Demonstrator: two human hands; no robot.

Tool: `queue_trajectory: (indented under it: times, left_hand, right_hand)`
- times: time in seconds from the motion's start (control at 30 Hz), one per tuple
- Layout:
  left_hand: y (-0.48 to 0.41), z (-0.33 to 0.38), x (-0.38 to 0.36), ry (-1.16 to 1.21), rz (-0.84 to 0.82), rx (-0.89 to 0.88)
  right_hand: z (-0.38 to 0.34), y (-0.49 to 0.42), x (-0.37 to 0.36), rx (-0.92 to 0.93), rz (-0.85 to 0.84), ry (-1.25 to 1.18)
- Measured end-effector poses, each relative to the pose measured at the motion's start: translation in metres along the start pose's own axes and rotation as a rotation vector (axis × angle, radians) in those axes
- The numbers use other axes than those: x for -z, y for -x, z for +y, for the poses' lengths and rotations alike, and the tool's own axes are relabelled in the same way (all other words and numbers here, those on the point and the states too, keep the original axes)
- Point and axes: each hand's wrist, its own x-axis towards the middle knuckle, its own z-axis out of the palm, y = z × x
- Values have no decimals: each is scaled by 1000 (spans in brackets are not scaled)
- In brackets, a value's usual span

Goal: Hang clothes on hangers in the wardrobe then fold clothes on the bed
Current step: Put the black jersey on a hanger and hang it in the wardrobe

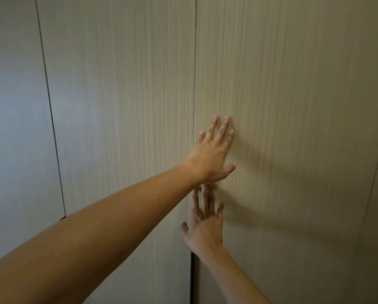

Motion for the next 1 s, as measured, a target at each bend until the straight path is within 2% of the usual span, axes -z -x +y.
queue_trajectory:
  times: [0.2, 0.43, 0.5, 0.6, 0.73, 0.8, 0.9, 1.0]
  left_hand:
    - [-3, -8, -16, 9, 57, -38]
    - [-5, -17, -22, 36, 71, -95]
    - [-2, -20, -16, 86, 43, -120]
    - [17, -34, -4, 300, -3, -150]
    - [99, -75, -9, 449, 51, -198]
    - [157, -102, -21, 472, 22, -189]
    - [242, -153, -48, 521, -101, -64]
    - [314, -208, -70, 546, -143, 155]
  right_hand:
    - [4, -7, -22, 12, 139, 25]
    - [-6, -13, -21, -77, 137, 84]
    - [-8, -12, -16, -78, 121, 87]
    - [-13, -14, -10, -109, 62, 63]
    - [-30, -19, -14, -188, 146, -16]
    - [-39, -20, -16, -238, 188, -49]
    - [-75, -23, -26, -251, 292, -67]
    - [-153, -32, -58, -105, 319, -254]
